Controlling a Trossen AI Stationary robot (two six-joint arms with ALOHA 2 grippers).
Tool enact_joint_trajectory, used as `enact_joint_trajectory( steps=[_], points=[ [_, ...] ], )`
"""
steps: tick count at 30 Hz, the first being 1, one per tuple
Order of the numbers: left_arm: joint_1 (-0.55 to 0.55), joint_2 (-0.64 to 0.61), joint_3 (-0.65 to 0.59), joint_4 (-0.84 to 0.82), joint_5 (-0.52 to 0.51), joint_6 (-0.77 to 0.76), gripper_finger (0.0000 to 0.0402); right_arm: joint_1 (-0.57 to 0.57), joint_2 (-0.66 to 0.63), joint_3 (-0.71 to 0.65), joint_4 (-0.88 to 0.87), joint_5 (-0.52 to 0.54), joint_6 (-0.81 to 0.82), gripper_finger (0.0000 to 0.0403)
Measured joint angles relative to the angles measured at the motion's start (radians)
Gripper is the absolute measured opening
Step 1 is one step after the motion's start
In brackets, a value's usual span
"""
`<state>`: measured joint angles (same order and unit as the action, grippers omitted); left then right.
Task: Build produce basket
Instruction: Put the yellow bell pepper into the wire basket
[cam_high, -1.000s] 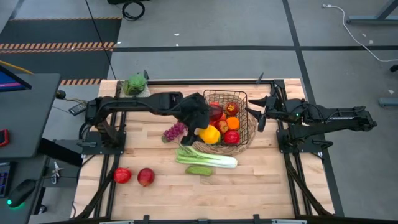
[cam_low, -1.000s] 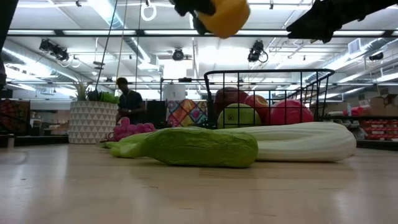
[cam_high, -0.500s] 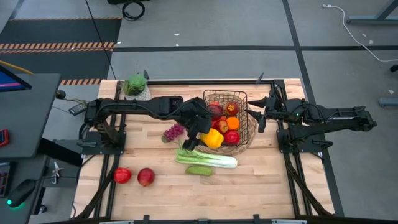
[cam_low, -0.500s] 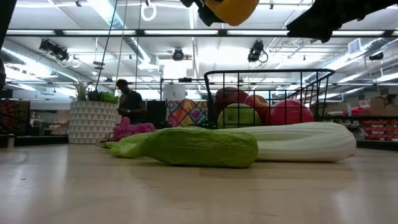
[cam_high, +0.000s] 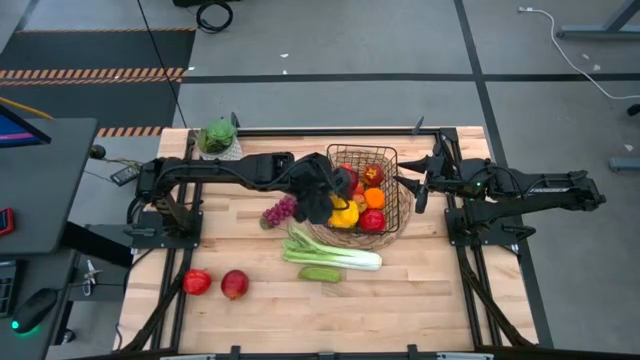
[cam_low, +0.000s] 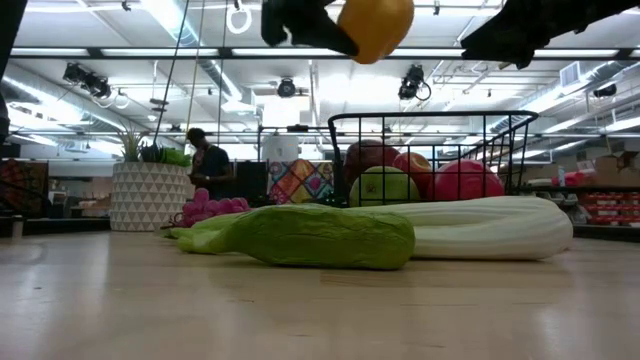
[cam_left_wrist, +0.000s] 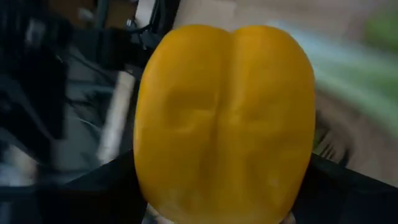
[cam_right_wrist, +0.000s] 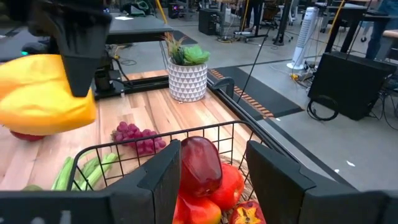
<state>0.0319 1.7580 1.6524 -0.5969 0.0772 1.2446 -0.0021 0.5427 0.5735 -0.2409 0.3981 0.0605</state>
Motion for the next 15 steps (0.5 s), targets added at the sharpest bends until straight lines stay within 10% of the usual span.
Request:
enact_joint_trajectory(
  steps=[15],
  points=[
    [-0.014, 0.0, 0.0, 0.101, -0.101, 1.059, 0.0307, 0.0, 0.0, 0.0, 0.0, 0.0, -0.01, 0.0187]
  ],
)
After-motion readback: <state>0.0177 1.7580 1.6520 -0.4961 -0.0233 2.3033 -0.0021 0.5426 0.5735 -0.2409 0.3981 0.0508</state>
